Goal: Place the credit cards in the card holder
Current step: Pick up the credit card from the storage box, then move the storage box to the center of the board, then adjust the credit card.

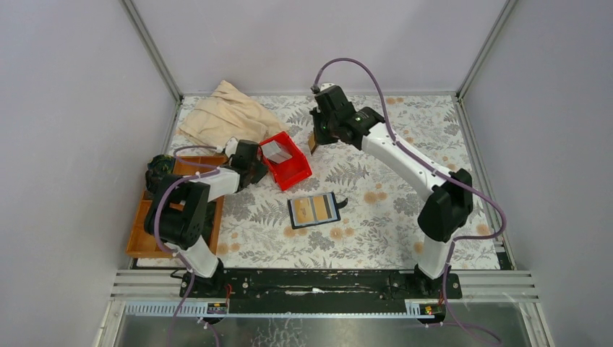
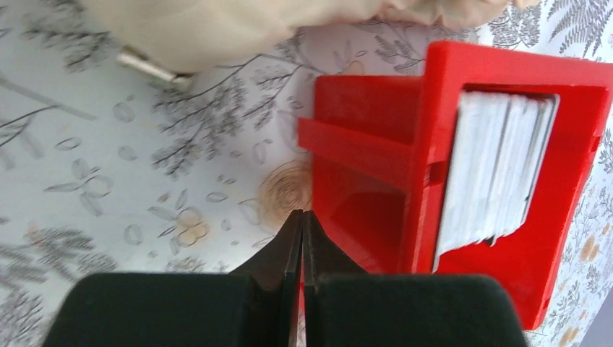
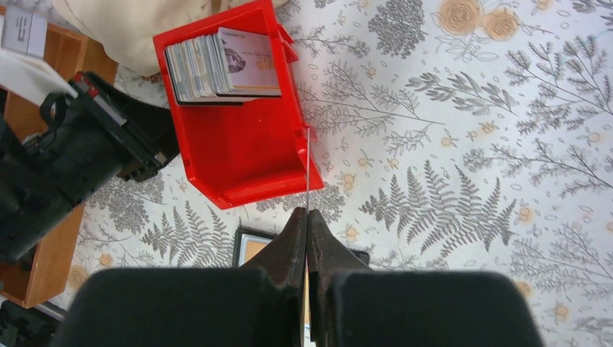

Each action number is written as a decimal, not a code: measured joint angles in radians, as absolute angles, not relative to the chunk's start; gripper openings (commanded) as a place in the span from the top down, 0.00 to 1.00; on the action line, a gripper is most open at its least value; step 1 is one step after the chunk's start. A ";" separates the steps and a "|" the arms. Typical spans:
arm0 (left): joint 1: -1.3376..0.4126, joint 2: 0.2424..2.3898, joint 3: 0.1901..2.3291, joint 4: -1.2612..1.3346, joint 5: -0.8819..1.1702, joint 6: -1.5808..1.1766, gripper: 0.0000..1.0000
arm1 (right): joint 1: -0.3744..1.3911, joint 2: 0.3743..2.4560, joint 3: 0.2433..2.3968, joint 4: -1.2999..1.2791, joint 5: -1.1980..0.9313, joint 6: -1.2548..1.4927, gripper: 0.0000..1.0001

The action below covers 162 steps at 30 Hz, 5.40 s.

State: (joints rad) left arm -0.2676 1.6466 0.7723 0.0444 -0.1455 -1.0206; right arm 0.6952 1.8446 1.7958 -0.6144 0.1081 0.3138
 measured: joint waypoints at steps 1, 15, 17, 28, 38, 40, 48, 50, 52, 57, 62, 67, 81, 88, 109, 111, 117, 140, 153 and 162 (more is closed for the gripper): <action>-0.270 1.665 0.791 0.046 -0.139 -1.015 0.97 | 0.693 1.834 1.785 -0.615 0.112 0.314 1.00; -0.324 1.882 1.028 0.020 -0.116 -0.934 1.00 | 0.632 1.729 1.688 -0.607 0.142 0.314 1.00; -0.327 1.885 1.045 -0.003 -0.127 -0.940 1.00 | 0.628 1.725 1.682 -0.607 0.142 0.314 1.00; -0.354 1.807 1.089 -0.251 -0.372 -1.054 1.00 | 0.625 1.721 1.662 -0.606 0.138 0.313 1.00; -0.289 1.809 1.093 -0.195 -0.456 -1.042 1.00 | 0.625 1.721 1.660 -0.598 0.137 0.310 1.00; -0.269 1.818 1.088 -0.164 -0.450 -1.034 1.00 | 0.625 1.721 1.655 -0.593 0.137 0.310 1.00; -0.245 1.909 1.077 0.042 -0.309 -0.990 1.00 | 0.625 1.721 1.648 -0.593 0.138 0.306 1.00; -0.247 1.944 1.082 0.088 -0.253 -0.981 1.00 | 0.625 1.721 1.642 -0.590 0.138 0.305 1.00; -0.249 1.970 1.085 0.137 -0.204 -0.976 1.00 | 0.625 1.721 1.630 -0.589 0.138 0.303 1.00; -0.257 2.022 1.123 0.202 -0.101 -0.968 1.00 | 0.617 1.721 1.617 -0.589 0.138 0.302 1.00; -0.278 2.103 1.228 0.209 -0.023 -0.962 1.00 | 0.608 1.721 1.602 -0.579 0.138 0.303 1.00; -0.311 2.203 1.377 0.198 0.028 -0.947 1.00 | 0.596 1.721 1.576 -0.574 0.141 0.302 1.00; -0.357 2.405 1.657 0.198 0.062 -0.979 0.99 | 0.587 1.684 1.522 -0.559 0.184 0.298 1.00; -0.339 2.444 1.706 0.210 0.045 -1.058 0.99 | 0.585 1.670 1.502 -0.524 0.228 0.278 1.00; -0.400 2.808 2.312 0.164 0.174 -1.090 0.98 | 0.580 1.584 1.381 -0.477 0.295 0.276 1.00; -0.426 2.815 2.325 0.164 0.181 -1.090 0.97 | 0.580 1.574 1.369 -0.467 0.299 0.276 1.00; -0.470 2.784 2.236 0.210 0.182 -1.096 0.94 | 0.580 1.550 1.328 -0.457 0.299 0.275 1.00; -0.400 1.801 1.237 0.134 0.025 -0.946 1.00 | 0.580 1.343 1.208 -0.496 0.066 0.269 1.00; -0.595 1.515 1.010 -0.073 0.128 -0.812 0.91 | 0.583 1.198 1.066 -0.577 -0.335 0.287 1.00; -0.589 1.501 0.920 0.035 0.557 -0.694 0.62 | 0.585 1.130 1.052 -0.624 -0.523 0.288 1.00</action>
State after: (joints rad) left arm -0.5892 1.5009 0.9195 0.0345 0.5568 -0.6941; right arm 0.5854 1.1297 1.0523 -0.6243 -0.5228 0.2882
